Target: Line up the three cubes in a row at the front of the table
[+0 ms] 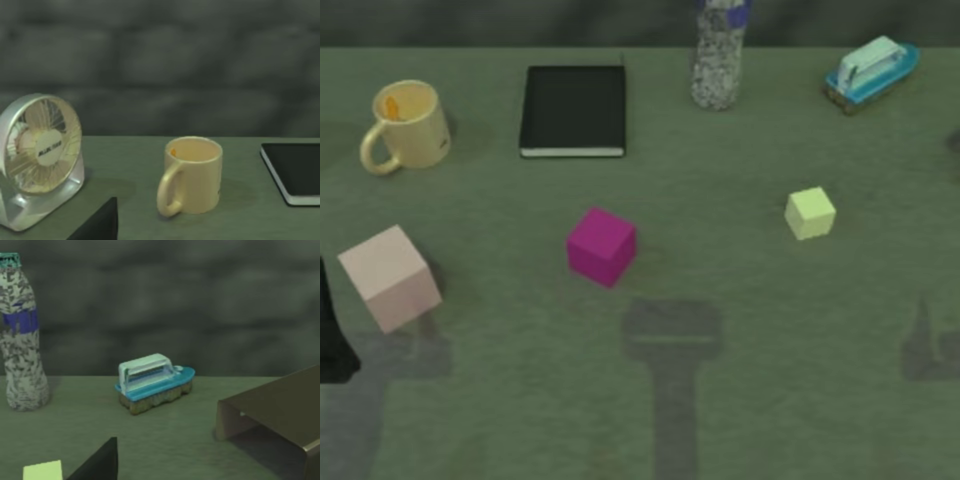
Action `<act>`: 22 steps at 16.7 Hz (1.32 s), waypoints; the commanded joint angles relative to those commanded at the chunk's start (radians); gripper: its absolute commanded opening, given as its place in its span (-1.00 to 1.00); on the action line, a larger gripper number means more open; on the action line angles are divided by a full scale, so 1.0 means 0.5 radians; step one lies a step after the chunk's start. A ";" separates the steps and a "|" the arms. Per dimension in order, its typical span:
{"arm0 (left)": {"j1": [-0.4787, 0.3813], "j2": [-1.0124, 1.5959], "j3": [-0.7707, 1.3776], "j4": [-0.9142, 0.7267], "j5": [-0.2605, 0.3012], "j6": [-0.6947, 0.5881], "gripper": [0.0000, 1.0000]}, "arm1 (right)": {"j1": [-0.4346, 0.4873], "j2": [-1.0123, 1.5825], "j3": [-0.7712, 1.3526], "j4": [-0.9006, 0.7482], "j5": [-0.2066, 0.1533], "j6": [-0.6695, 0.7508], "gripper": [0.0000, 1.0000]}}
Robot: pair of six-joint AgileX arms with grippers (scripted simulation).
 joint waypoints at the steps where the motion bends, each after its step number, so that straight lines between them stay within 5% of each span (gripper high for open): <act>1: 0.000 0.000 0.000 0.000 0.000 0.000 1.00 | 0.000 0.000 0.000 0.000 0.000 0.000 1.00; 10: 0.000 0.000 0.000 0.000 0.000 0.000 1.00 | 0.009 0.630 0.661 -0.481 0.046 0.068 1.00; 22: 0.000 0.000 0.000 0.000 0.000 0.000 1.00 | 0.219 3.258 2.562 -2.163 0.151 0.091 1.00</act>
